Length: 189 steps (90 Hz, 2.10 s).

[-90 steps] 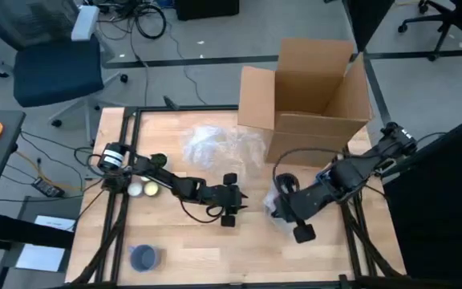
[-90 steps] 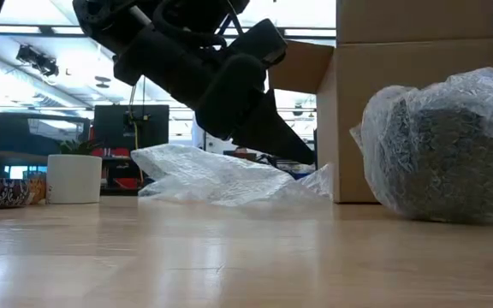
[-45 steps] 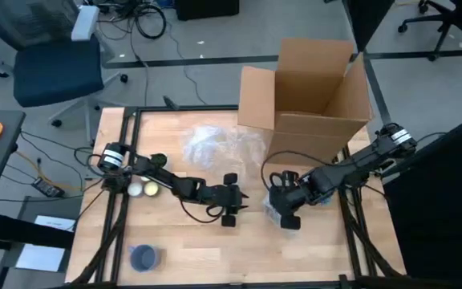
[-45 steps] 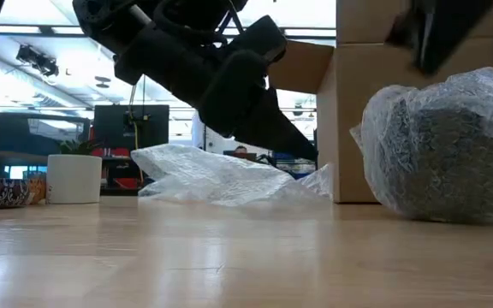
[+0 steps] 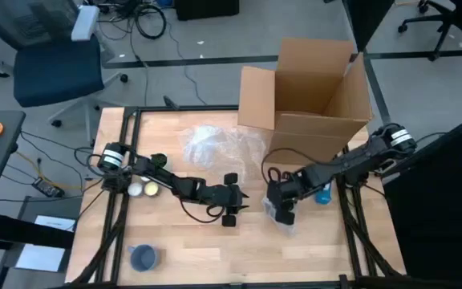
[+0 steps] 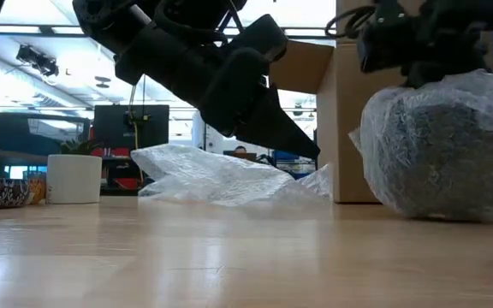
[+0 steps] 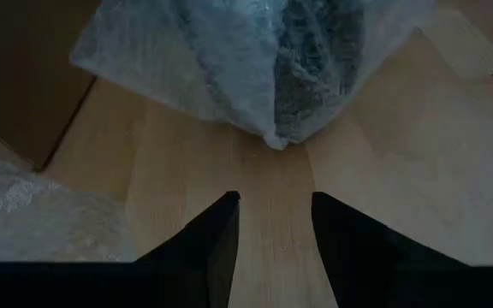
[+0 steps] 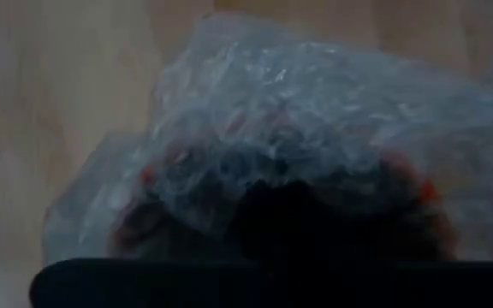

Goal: Wrap mug
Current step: Wrap the black mug with bubble wrap, then put the wrapped black mug into the cardboard box

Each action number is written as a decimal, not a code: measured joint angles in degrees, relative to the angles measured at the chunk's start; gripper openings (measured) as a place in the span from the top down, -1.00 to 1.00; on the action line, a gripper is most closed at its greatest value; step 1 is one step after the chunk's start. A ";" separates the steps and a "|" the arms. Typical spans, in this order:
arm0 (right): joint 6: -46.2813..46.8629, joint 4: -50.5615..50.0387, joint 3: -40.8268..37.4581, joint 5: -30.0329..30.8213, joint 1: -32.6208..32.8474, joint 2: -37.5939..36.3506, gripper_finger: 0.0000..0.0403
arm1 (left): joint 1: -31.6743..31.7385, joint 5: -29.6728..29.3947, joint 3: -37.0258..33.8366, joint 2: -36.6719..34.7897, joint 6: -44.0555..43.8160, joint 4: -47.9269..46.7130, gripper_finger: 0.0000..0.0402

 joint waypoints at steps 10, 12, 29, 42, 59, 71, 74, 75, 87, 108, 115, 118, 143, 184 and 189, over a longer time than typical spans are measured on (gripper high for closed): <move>-1.74 -6.74 4.92 -0.47 -0.01 0.00 0.83 | 0.00 0.00 0.00 0.00 0.04 -0.02 0.35; -2.12 -8.05 6.05 -0.44 0.01 0.00 0.82 | 0.00 0.00 0.00 0.00 0.06 -0.02 0.35; -2.75 -10.16 12.49 1.68 2.02 -0.02 0.80 | -0.02 0.00 0.00 0.00 0.07 -0.05 0.35; -2.25 -2.71 12.69 -0.72 3.84 -0.02 0.72 | 0.00 0.00 0.00 0.00 0.07 -0.13 0.35; 0.84 -1.74 12.50 -1.65 5.26 -0.02 0.42 | 0.00 0.00 0.00 0.00 -0.04 -0.15 0.35; 3.33 -1.79 10.22 1.00 6.15 -0.02 0.18 | 0.00 0.00 0.00 0.00 -0.07 -0.13 0.35; 3.69 -1.69 9.44 2.50 6.47 -0.02 0.12 | -0.02 0.00 0.00 0.00 -0.07 -0.13 0.35; 3.75 -1.67 9.17 2.97 6.48 -0.02 0.10 | 0.00 0.00 0.00 0.00 -0.07 -0.13 0.35; 4.25 -1.58 5.75 6.63 6.77 -0.02 -0.08 | -0.01 0.00 0.00 0.00 -0.09 -0.13 0.35; 4.38 6.02 -1.37 6.04 6.10 -0.11 -0.21 | 0.00 0.00 0.00 0.00 -0.11 -0.10 0.35; 4.21 10.33 -3.93 5.77 5.70 -0.17 -0.22 | -0.01 0.00 0.00 0.00 -0.11 -0.06 0.35; 4.12 11.57 -4.75 5.68 5.53 -0.21 -0.21 | 0.00 0.00 0.00 0.00 -0.11 -0.06 0.35; 3.70 13.00 -6.96 4.80 3.73 -0.27 -0.13 | 0.00 0.00 0.00 0.00 -0.11 -0.05 0.35; 3.36 12.69 -7.18 1.30 2.22 -0.09 0.68 | -0.01 -2.83 1.41 -1.60 0.44 -5.11 0.35; 2.55 12.69 -7.18 1.02 2.22 -0.09 0.83 | -0.02 -3.53 2.02 -2.94 1.33 -7.91 0.35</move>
